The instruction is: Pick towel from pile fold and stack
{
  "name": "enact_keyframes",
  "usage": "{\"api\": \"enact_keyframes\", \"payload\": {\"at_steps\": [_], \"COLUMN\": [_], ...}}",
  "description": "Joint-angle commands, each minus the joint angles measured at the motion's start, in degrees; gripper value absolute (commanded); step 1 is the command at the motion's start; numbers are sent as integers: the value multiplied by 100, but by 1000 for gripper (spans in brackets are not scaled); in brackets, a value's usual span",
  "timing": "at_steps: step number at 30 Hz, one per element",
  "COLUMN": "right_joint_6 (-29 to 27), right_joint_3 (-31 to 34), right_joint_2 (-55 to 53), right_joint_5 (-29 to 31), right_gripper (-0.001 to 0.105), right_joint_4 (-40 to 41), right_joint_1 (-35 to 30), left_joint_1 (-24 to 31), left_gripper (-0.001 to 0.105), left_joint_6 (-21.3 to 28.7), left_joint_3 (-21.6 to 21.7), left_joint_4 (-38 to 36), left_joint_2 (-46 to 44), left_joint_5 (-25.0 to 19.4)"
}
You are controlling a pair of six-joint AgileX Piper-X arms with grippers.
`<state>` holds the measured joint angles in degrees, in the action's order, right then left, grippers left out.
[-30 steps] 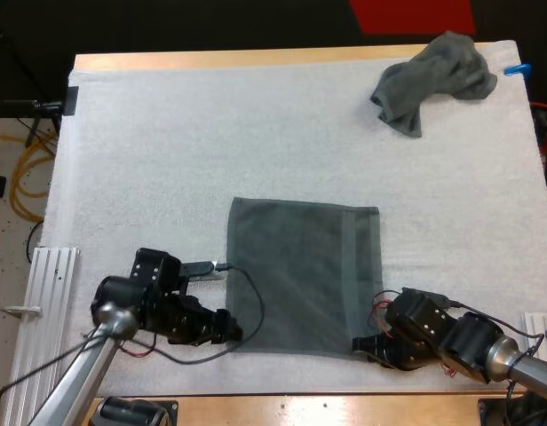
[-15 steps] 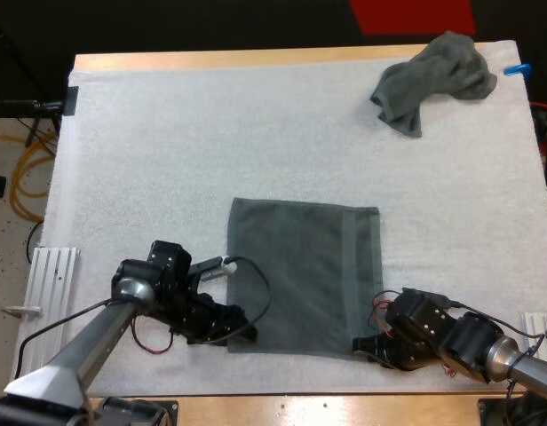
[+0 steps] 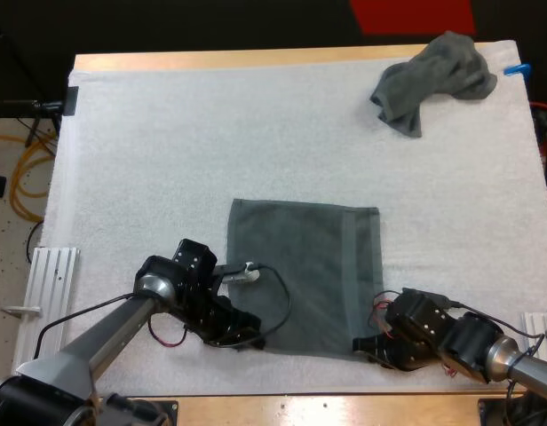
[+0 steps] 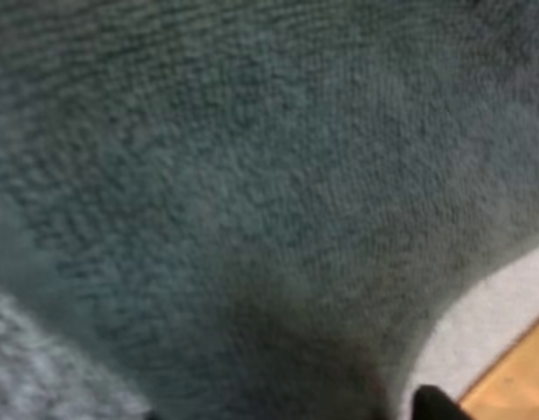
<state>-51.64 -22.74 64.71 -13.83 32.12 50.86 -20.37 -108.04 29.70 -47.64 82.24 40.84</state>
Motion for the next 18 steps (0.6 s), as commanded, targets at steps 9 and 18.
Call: {"api": "enact_keyframes", "payload": {"at_steps": [9, 18], "right_joint_6": [-468, -589], "right_joint_3": [-178, -697], "right_joint_2": [-148, -826], "right_joint_5": [-4, -60], "right_gripper": [0, 0], "right_joint_4": [718, 1331], "right_joint_1": [7, 7], "left_joint_1": [-172, -928], "left_gripper": [0, 0], "left_joint_6": [266, 178], "left_joint_3": [-149, -149], "left_joint_4": [-517, -1412], "left_joint_2": [-193, -1324], "left_joint_5": [-312, -174]}}
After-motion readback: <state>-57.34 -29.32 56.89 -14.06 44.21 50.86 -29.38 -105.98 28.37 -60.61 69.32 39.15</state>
